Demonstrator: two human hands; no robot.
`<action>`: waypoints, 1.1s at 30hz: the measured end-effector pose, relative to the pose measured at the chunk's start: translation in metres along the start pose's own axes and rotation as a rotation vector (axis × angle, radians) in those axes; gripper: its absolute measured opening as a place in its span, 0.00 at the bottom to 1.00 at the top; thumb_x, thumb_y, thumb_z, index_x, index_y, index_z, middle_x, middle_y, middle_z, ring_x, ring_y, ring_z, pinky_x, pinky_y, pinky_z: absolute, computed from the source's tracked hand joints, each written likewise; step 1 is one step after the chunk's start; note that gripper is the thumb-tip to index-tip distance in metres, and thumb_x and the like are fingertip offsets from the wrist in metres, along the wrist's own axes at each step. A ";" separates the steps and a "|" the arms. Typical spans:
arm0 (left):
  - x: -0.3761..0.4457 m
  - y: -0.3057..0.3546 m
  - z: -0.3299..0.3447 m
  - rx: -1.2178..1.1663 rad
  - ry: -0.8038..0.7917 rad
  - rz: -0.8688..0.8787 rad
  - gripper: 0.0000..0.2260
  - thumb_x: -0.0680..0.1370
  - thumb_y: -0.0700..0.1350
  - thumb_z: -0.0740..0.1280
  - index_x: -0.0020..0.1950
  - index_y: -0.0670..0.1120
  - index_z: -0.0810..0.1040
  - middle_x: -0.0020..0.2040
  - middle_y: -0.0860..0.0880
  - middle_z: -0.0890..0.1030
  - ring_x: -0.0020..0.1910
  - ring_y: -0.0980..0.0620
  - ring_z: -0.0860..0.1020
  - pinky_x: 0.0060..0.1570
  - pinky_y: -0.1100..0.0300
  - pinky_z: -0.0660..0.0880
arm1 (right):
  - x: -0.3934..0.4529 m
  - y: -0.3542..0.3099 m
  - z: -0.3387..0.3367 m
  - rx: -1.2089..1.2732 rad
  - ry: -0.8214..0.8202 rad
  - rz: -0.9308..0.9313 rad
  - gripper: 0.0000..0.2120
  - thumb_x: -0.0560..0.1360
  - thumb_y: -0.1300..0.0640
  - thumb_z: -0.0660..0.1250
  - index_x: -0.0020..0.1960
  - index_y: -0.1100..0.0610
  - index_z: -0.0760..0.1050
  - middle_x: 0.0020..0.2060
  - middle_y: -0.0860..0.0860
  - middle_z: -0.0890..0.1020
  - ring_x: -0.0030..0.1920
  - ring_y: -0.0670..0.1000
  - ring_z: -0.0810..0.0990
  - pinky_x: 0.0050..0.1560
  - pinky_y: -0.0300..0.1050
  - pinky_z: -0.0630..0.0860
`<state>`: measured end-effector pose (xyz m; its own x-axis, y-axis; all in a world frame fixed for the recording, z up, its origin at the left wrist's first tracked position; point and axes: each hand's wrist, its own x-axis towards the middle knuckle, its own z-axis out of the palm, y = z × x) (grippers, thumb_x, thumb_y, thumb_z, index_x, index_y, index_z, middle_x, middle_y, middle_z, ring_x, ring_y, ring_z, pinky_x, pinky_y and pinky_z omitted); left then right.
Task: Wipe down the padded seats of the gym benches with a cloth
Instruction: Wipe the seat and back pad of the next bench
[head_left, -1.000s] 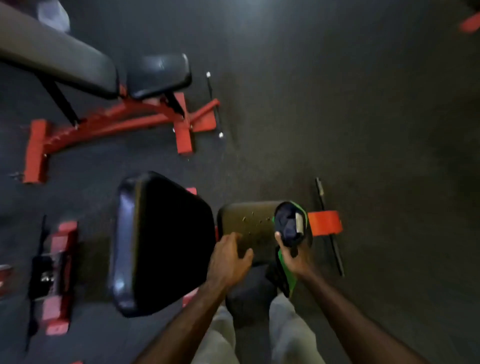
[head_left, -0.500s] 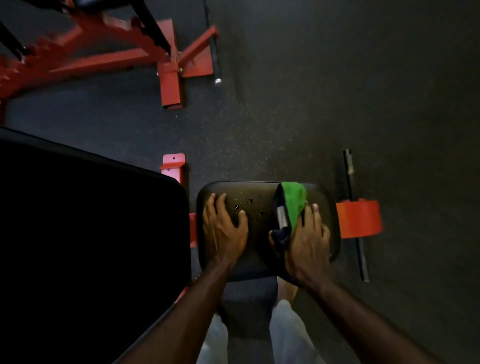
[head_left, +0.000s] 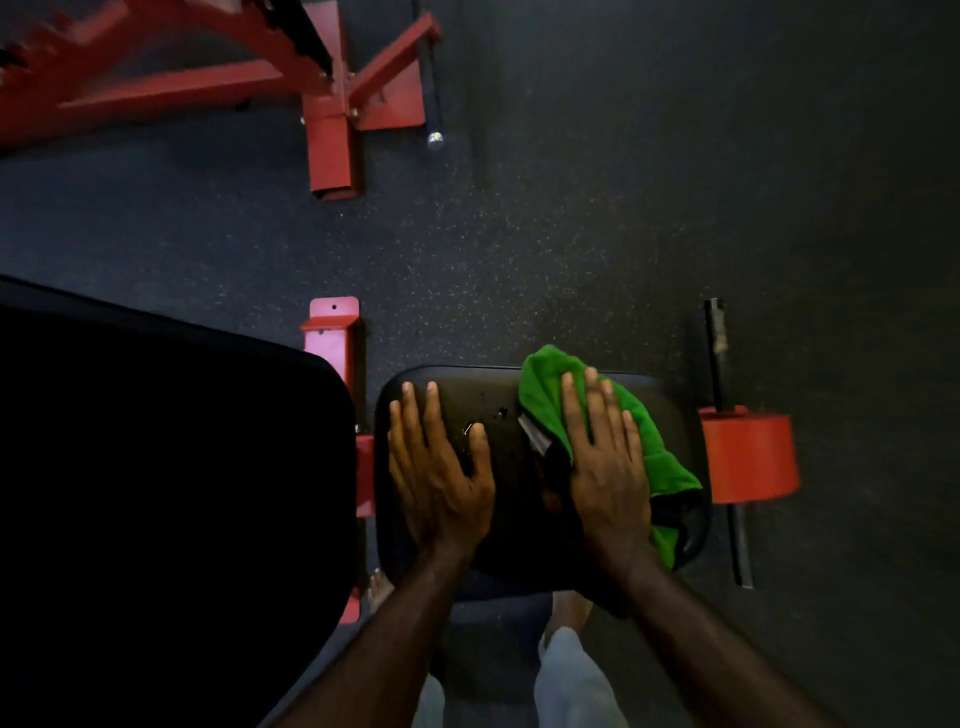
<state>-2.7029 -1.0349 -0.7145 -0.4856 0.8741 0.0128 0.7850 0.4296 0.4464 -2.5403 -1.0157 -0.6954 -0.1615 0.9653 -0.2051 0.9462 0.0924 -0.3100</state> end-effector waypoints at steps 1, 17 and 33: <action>0.000 0.001 0.001 0.003 0.011 0.005 0.29 0.83 0.57 0.58 0.80 0.44 0.66 0.82 0.44 0.62 0.81 0.44 0.58 0.78 0.49 0.54 | 0.000 -0.010 0.002 0.065 0.020 0.092 0.36 0.81 0.44 0.54 0.85 0.53 0.47 0.84 0.55 0.49 0.84 0.56 0.47 0.81 0.60 0.51; -0.002 0.001 0.001 0.072 0.001 0.009 0.32 0.81 0.60 0.57 0.82 0.45 0.62 0.83 0.44 0.58 0.82 0.43 0.56 0.77 0.43 0.56 | 0.026 0.049 -0.022 0.014 -0.109 -0.370 0.44 0.71 0.47 0.61 0.85 0.51 0.51 0.84 0.51 0.53 0.84 0.53 0.49 0.81 0.59 0.53; -0.002 0.005 0.002 0.127 -0.047 -0.019 0.35 0.80 0.62 0.57 0.83 0.47 0.57 0.84 0.44 0.55 0.83 0.43 0.53 0.77 0.42 0.55 | 0.027 0.010 -0.011 0.106 0.153 0.263 0.39 0.72 0.43 0.62 0.82 0.53 0.60 0.80 0.52 0.64 0.81 0.58 0.58 0.81 0.62 0.51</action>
<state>-2.6973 -1.0343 -0.7142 -0.4843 0.8741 -0.0375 0.8200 0.4684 0.3290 -2.5322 -0.9858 -0.6940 0.1367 0.9789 -0.1517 0.9140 -0.1837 -0.3617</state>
